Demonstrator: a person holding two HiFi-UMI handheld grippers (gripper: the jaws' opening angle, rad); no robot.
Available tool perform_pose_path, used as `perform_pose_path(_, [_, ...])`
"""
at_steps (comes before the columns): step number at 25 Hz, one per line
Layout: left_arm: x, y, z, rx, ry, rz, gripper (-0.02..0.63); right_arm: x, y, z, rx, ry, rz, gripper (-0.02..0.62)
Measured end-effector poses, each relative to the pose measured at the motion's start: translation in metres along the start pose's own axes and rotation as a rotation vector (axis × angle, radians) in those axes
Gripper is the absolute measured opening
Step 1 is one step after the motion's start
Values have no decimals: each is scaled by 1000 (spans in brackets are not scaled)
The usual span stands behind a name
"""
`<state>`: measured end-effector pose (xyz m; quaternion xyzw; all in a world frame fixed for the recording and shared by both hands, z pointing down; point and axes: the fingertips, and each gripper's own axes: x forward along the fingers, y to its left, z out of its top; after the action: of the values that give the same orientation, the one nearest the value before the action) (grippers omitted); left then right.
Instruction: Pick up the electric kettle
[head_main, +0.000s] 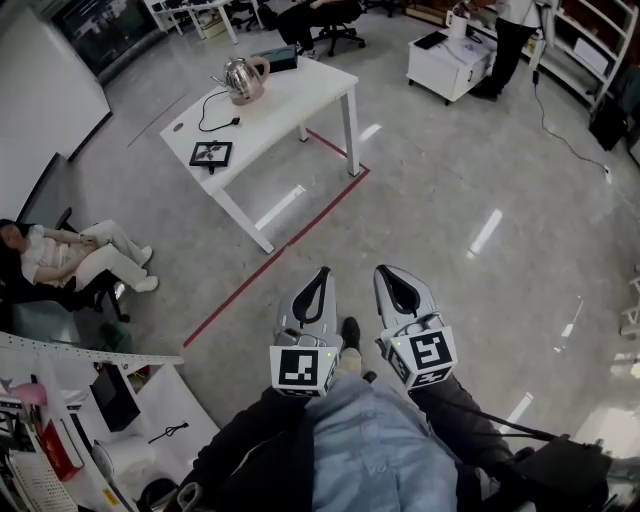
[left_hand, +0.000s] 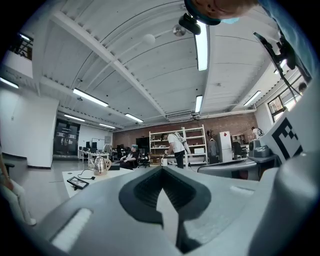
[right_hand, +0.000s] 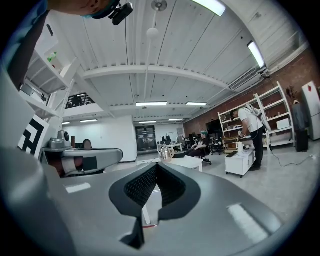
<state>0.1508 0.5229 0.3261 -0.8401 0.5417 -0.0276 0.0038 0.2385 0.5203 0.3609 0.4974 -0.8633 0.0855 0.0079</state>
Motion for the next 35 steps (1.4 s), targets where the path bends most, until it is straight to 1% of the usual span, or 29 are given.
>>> perform_pose_path(5, [45,30,2,-23,-24,12,2,53,-11,7,-31,32,39,26])
perform_pose_path(7, [60,46,-1,-35,-19,27,2,77,-14,8,-28,38,52,26])
perform_pose_path(9, [71,63,-4,-52,-21,43,2,96,-14,11,-26,43,70,26])
perform_pose_path(15, [100,109,2,-87,-78,102,2,150,-17,31,-58,54,108,26])
perform_pose_path(19, [116,132,3,-110,-95,123,2,179,-17,44,-98,56,133,26])
perform_pose_path(22, [126,144,3,-110,-93,126,2,198,-16,49,-106,49,148,26])
perform_pose_path(25, [136,154,-1,-108,-68,122,2,213,-15,50,-102,48,159,26])
perform_pose_path(30, [150,155,-2,-91,-44,106,2,228,-23,51,-85,55,161,26])
perform_pose_path(35, [167,157,-8,-78,-16,116,2,241,-34,49,-71,45,181,26])
